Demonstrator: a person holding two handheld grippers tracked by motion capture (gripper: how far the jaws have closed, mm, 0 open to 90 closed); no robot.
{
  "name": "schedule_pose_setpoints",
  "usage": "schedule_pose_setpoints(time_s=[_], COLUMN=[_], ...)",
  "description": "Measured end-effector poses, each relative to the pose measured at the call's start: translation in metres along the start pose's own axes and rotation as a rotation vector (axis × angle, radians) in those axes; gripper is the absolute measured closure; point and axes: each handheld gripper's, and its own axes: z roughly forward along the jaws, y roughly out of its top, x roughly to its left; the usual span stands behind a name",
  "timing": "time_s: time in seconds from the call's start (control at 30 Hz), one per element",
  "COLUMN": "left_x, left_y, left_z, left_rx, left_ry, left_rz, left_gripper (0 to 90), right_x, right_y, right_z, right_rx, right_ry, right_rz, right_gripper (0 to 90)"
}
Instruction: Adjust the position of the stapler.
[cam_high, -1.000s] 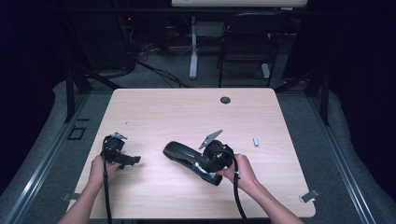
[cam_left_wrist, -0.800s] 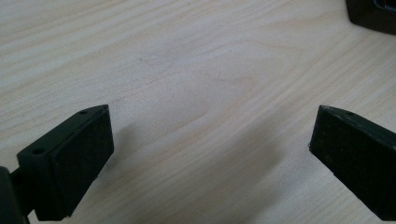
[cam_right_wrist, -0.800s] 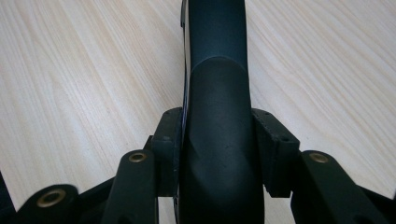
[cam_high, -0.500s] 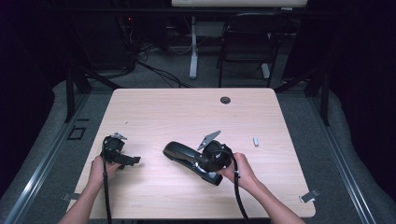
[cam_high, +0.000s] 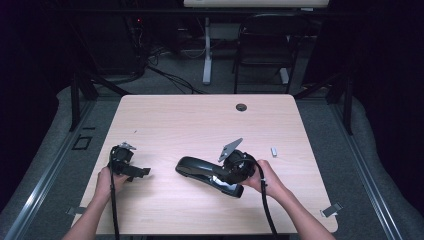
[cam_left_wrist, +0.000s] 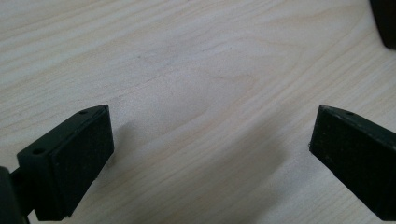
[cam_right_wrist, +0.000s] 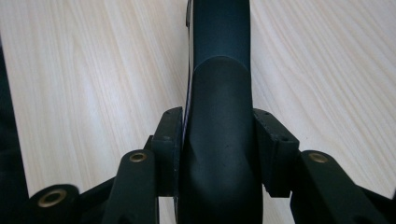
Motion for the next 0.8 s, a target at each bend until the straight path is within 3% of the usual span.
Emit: schedule_pose_setpoints(time_s=[0.1, 0.2, 0.27, 0.4, 0.43, 0.47, 0.5, 0.6, 0.8], left_x=[-0.001, -0.001, -0.002, -0.004, -0.004, -0.004, -0.003, -0.002, -0.003], left_y=[0.0, 0.001, 0.001, 0.002, 0.002, 0.002, 0.001, 0.001, 0.002], left_z=[0.0, 0.0, 0.0, -0.002, -0.002, -0.002, -0.002, -0.001, 0.001], left_rx=[-0.001, -0.002, -0.004, 0.0, 0.002, 0.001, 0.001, 0.007, 0.011], left_ry=[-0.001, -0.001, -0.002, -0.001, -0.001, 0.0, 0.002, -0.001, -0.003], left_rz=[0.001, 0.008, 0.01, 0.017, 0.018, 0.019, 0.013, 0.011, 0.014], left_gripper=[0.0, 0.0, 0.0, 0.0, 0.0, 0.0, 0.0, 0.0, 0.0], right_x=[-0.004, -0.005, -0.004, 0.007, 0.011, 0.011, 0.012, 0.009, 0.007], right_y=[-0.004, -0.003, -0.002, 0.008, 0.012, 0.012, 0.013, 0.01, 0.008], right_z=[-0.003, -0.003, -0.001, 0.007, 0.009, 0.009, 0.009, 0.008, 0.005], right_rx=[0.005, 0.014, 0.003, 0.036, 0.058, 0.058, 0.065, 0.045, 0.039], right_ry=[0.014, 0.014, 0.031, -0.027, -0.064, -0.064, -0.092, -0.09, -0.056], right_rz=[-0.017, -0.003, 0.022, 0.057, 0.052, 0.052, 0.049, 0.056, 0.021], right_gripper=[57.2, 56.1, 47.5, 44.1, 45.2, 45.2, 52.1, 56.5, 59.2])
